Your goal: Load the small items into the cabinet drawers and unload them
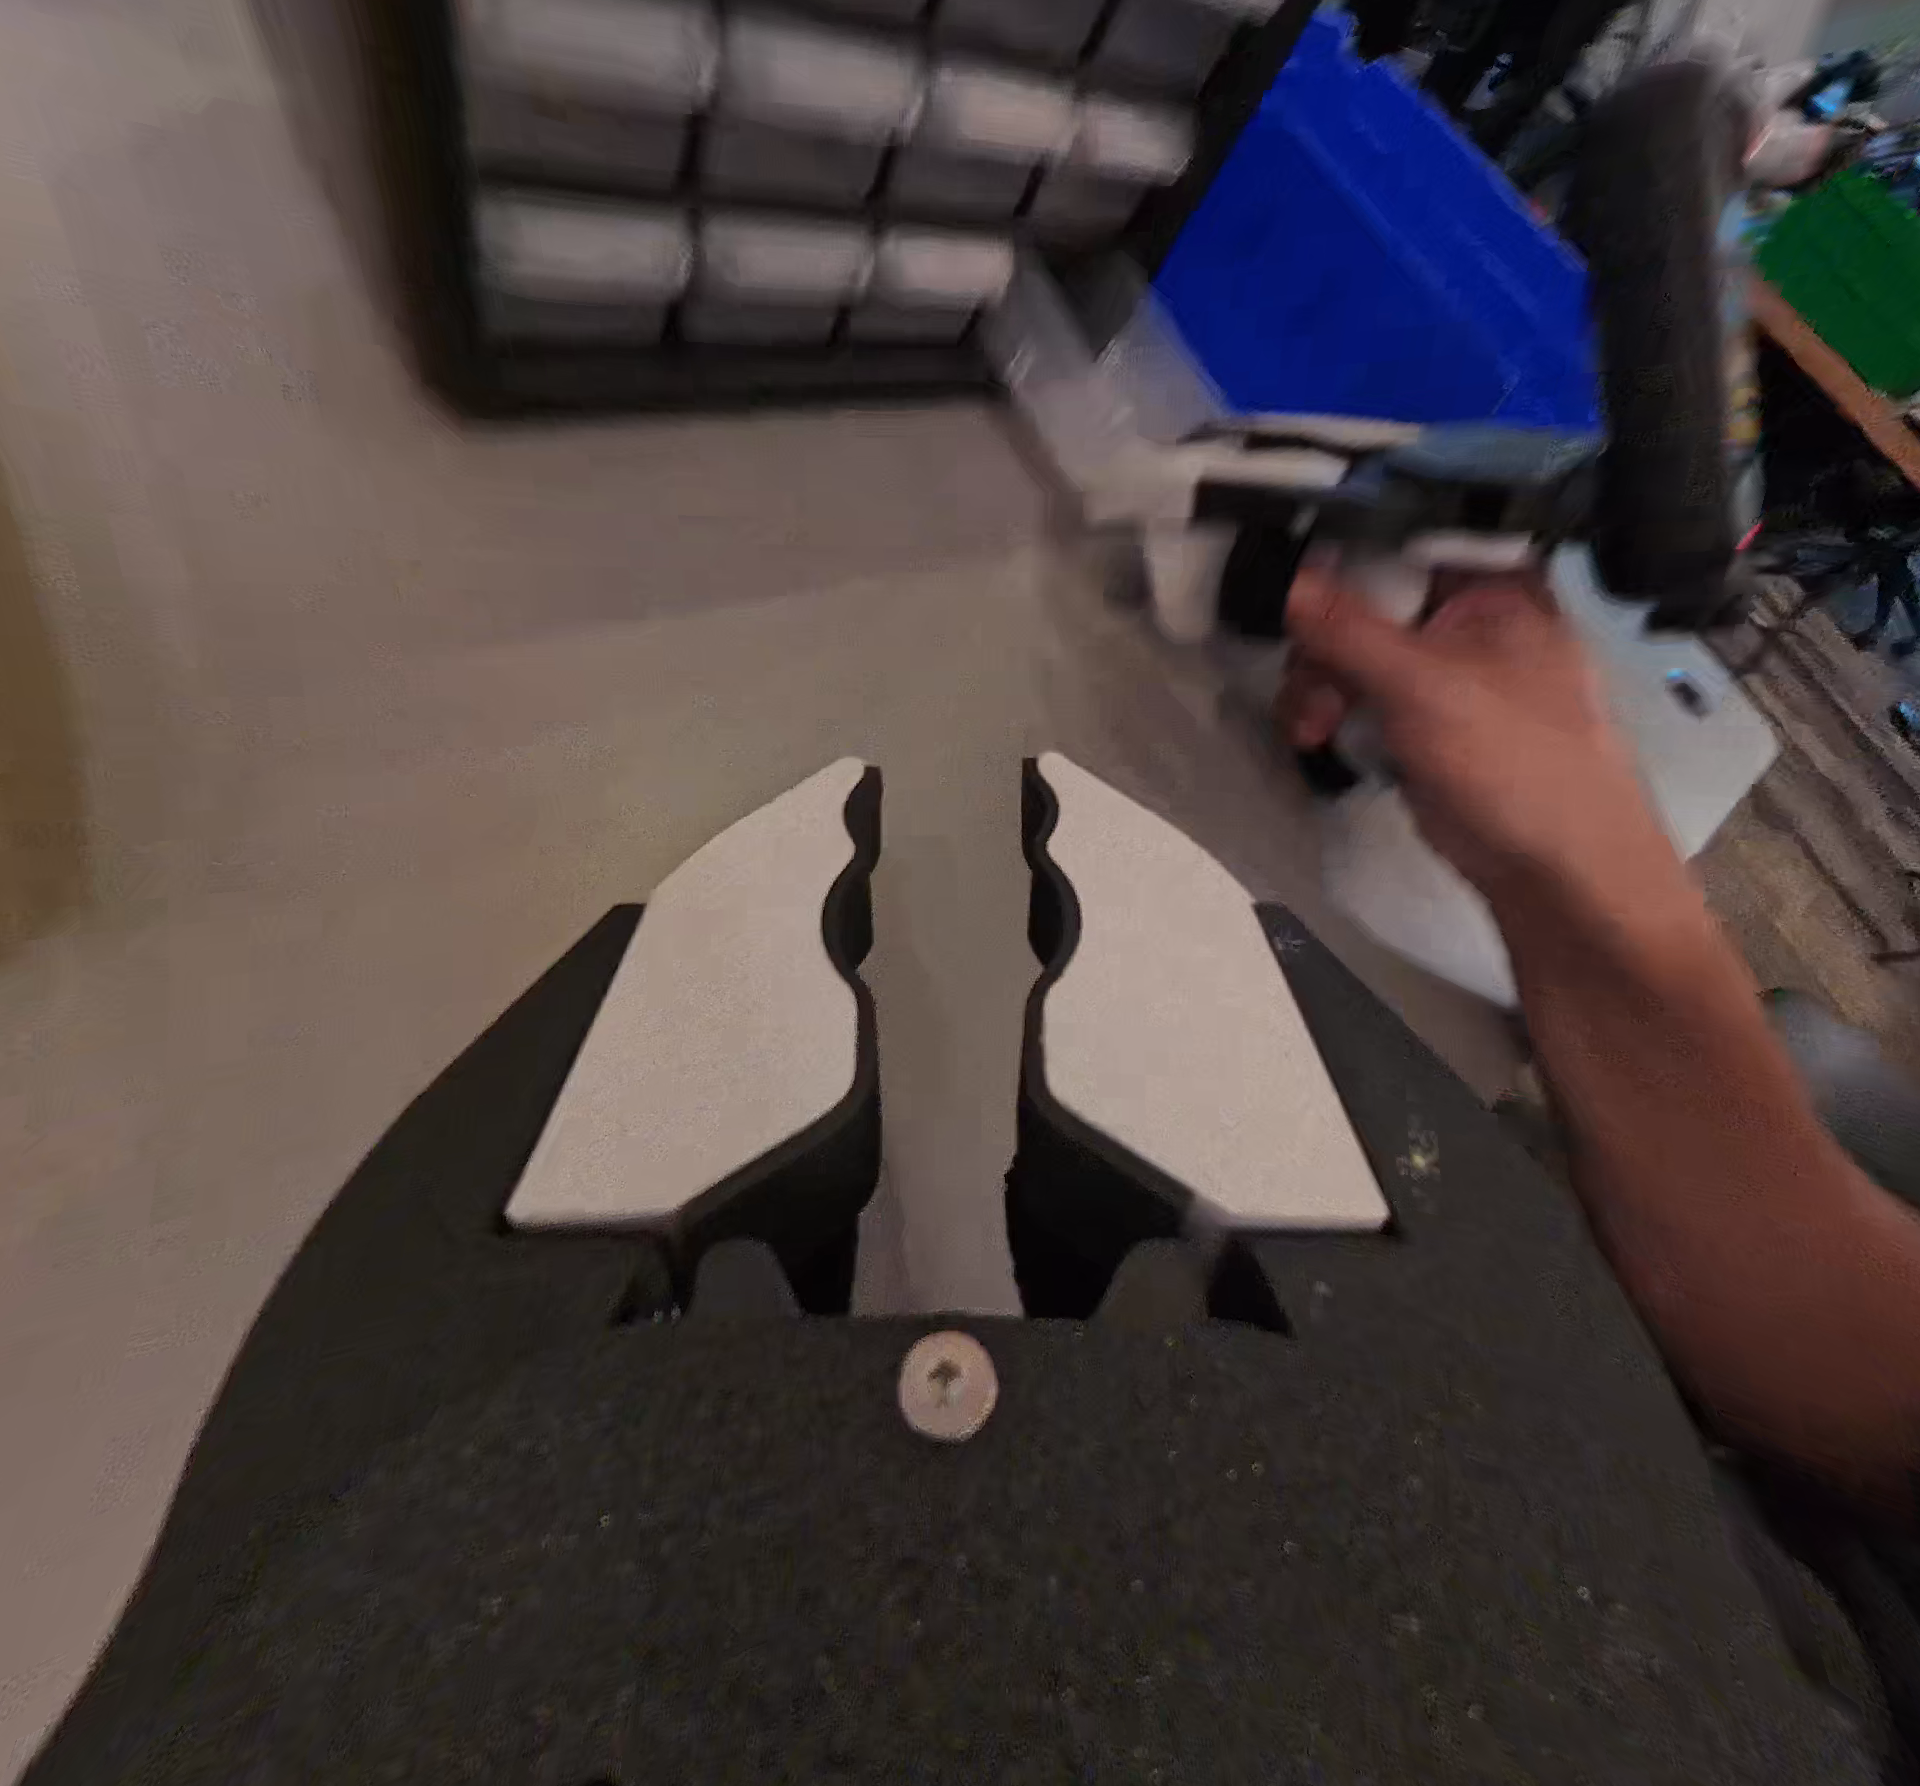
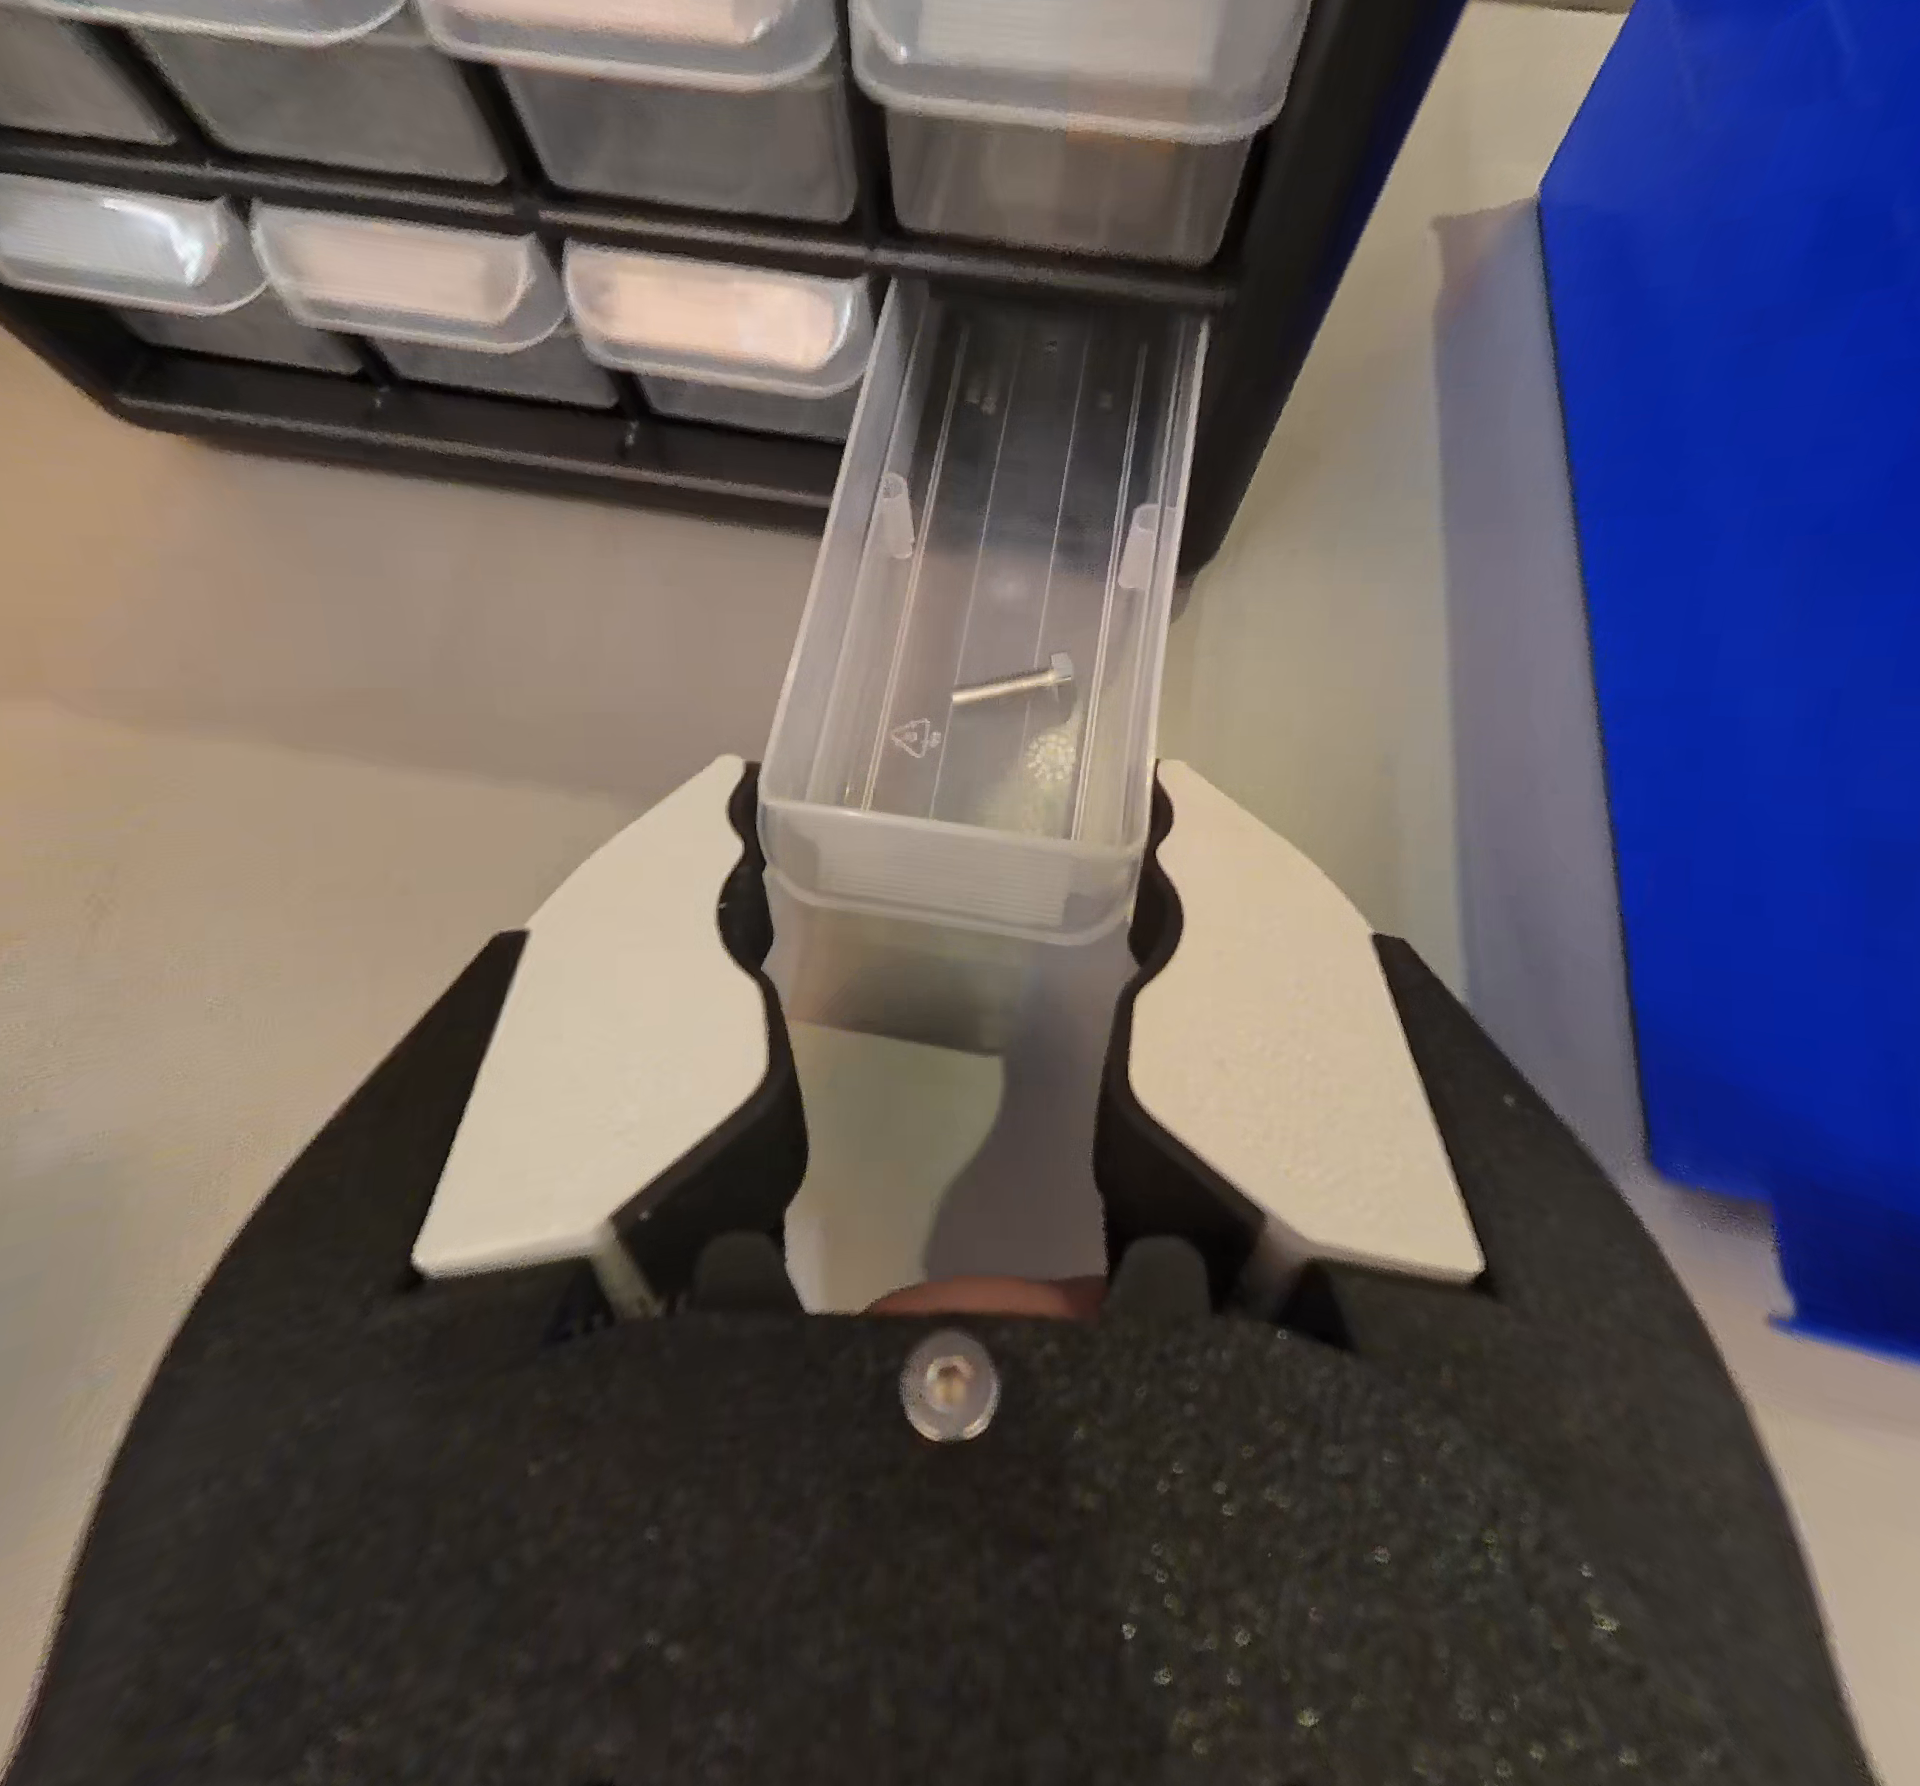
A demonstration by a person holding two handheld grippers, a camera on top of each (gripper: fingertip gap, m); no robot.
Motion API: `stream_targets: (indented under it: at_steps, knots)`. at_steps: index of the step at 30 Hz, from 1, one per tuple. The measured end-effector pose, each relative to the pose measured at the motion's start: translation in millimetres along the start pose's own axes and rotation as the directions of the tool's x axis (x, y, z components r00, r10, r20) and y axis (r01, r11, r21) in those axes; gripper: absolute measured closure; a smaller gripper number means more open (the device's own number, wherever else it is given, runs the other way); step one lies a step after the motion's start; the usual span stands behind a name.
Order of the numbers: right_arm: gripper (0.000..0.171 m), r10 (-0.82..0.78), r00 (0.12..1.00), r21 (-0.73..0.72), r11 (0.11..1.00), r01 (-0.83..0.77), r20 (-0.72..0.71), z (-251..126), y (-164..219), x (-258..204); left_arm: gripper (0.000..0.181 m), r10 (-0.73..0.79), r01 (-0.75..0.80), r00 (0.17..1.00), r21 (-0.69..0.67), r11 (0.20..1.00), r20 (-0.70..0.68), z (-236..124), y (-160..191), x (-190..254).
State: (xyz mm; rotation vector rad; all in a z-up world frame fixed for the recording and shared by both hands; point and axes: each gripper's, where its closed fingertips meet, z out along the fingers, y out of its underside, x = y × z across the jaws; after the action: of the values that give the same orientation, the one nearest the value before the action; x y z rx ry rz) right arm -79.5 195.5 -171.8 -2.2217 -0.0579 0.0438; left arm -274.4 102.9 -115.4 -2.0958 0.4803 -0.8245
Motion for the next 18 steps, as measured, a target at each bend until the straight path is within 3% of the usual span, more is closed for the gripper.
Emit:
stream_targets:
  at_steps: [3,7,11,15,18]
  knots:
    - [0.104,0.015,1.0,-0.008,1.0,-0.015,0.008,10,-9,3,0.156,-0.002,0.007,0.998,-0.07,0.998,0.067,-16,37,-22]
    - [0.101,0.012,1.0,0.001,1.0,-0.012,0.019,17,-16,7,0.156,0.033,-0.032,0.994,-0.012,0.999,0.108,-29,22,-33]
    - [0.105,-0.026,1.0,0.047,0.999,0.026,-0.01,-6,-2,11,0.156,0.113,-0.122,0.978,0.043,0.992,0.178,-36,20,-39]
    - [0.156,-0.04,0.998,0.183,0.983,0.03,0.051,-35,-3,-3,0.156,0.14,-0.151,0.974,0.048,0.987,0.179,-37,16,-35]
    - [0.15,-0.058,0.998,0.167,0.984,0.058,-0.008,-26,-9,4,0.156,0.155,-0.164,0.973,0.045,0.985,0.17,-35,16,-30]
